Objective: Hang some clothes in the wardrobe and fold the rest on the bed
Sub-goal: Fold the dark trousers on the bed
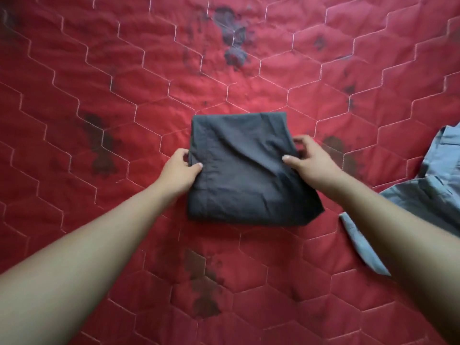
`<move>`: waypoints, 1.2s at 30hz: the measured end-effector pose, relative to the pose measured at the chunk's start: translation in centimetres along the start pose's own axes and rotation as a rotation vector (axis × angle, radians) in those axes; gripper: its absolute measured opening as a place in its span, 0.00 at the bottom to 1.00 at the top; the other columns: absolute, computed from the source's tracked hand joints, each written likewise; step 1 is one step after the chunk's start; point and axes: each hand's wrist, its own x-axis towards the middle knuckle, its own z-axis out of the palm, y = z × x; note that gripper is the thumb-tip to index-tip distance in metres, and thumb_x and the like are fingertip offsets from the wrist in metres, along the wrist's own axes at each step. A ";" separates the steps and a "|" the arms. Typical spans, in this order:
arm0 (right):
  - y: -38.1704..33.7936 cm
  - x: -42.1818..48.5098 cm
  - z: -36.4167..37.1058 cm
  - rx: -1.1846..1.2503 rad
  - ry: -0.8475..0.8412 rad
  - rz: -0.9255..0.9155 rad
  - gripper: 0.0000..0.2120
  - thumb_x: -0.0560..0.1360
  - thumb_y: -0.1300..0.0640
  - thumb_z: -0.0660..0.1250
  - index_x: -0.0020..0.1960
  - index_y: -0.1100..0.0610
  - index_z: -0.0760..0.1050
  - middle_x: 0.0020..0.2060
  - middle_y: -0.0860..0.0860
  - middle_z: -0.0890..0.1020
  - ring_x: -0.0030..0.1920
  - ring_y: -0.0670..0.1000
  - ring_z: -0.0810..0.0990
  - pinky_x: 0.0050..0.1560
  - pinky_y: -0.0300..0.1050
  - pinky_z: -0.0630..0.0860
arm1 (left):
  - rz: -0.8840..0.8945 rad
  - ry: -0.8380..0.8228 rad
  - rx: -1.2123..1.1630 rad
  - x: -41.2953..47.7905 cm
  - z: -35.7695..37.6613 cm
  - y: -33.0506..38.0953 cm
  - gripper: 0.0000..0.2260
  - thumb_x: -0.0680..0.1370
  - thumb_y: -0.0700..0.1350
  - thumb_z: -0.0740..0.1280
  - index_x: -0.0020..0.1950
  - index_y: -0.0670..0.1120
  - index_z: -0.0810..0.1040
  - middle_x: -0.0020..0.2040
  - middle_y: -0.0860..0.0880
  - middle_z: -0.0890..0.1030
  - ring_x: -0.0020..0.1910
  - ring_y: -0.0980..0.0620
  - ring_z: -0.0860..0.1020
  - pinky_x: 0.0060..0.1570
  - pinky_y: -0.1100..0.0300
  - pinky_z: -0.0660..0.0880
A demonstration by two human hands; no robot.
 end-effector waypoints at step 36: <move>3.4 -1.5 6.8 -0.820 -0.090 -0.442 0.37 0.78 0.52 0.65 0.82 0.58 0.53 0.79 0.61 0.59 0.78 0.63 0.57 0.77 0.59 0.56 | 0.607 0.014 1.305 -1.3 4.5 -1.3 0.32 0.83 0.60 0.55 0.83 0.51 0.48 0.80 0.39 0.57 0.76 0.39 0.60 0.69 0.39 0.61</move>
